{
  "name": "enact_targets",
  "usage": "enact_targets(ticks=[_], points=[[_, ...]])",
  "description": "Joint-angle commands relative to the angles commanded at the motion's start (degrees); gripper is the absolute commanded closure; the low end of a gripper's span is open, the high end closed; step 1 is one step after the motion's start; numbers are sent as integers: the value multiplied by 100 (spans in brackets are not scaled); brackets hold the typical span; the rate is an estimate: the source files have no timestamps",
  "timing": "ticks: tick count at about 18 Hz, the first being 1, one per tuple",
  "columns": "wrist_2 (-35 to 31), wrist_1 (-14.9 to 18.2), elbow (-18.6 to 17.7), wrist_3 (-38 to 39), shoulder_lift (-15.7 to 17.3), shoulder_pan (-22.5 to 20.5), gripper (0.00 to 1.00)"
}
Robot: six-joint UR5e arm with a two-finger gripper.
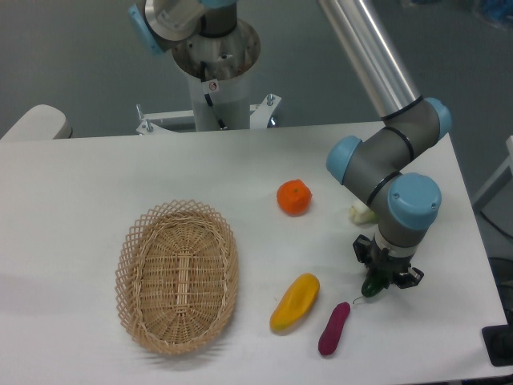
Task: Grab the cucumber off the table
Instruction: 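Close the gripper on the green cucumber, then lift the cucumber and carry it toward the wicker basket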
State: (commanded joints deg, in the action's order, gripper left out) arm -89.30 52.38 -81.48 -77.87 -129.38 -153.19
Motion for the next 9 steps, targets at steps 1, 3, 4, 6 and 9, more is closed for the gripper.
enact_targets(ticks=[1,3,4,6,9], points=[[0,52,61,0,35,0,82],[9,114,141,0,202,9,82],[26,149,141,0,307,35,82],[35,324,158,17,509,193,82],[53,509,71,158,834,465,82]])
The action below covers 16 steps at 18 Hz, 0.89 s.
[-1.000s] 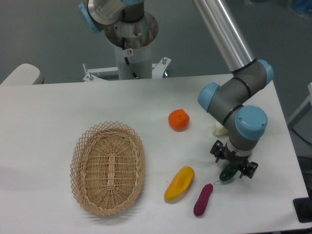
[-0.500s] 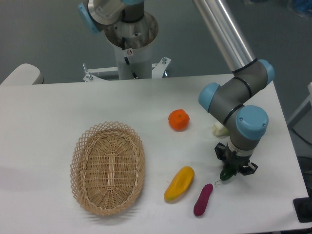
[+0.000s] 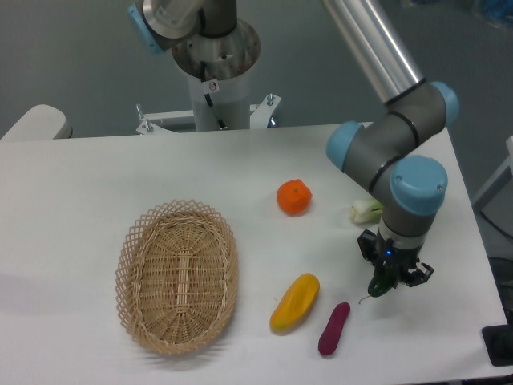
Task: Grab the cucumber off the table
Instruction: 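Lift the cucumber and carry it toward the wicker basket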
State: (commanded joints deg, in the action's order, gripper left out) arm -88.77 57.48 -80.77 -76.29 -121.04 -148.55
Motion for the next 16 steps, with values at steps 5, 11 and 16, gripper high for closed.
enact_targets(ticks=[5,11,16], points=[[114,97,-307,799,510,536,82],[509,106,-650,1731,985,967,82],[800,176,-914,1855,1276,994,82]])
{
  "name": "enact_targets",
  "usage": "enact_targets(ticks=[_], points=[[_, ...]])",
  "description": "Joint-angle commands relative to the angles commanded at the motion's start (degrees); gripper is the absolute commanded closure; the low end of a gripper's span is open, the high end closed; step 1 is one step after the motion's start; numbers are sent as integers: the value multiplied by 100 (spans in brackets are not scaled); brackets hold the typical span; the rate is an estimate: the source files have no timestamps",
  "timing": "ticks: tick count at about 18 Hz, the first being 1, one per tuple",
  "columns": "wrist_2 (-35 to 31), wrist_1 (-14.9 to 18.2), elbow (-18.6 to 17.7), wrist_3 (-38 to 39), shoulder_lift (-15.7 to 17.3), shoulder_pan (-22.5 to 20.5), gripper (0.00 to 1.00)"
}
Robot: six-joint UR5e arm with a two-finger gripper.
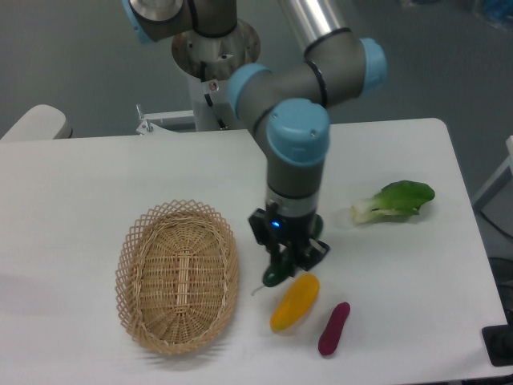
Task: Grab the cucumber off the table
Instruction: 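Lift the cucumber and carry it toward the wicker basket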
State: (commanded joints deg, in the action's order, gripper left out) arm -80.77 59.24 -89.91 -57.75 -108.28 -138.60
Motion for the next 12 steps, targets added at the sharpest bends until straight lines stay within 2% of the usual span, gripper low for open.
enact_targets(ticks=[12], points=[[18,-9,-62,26,18,-97,82]])
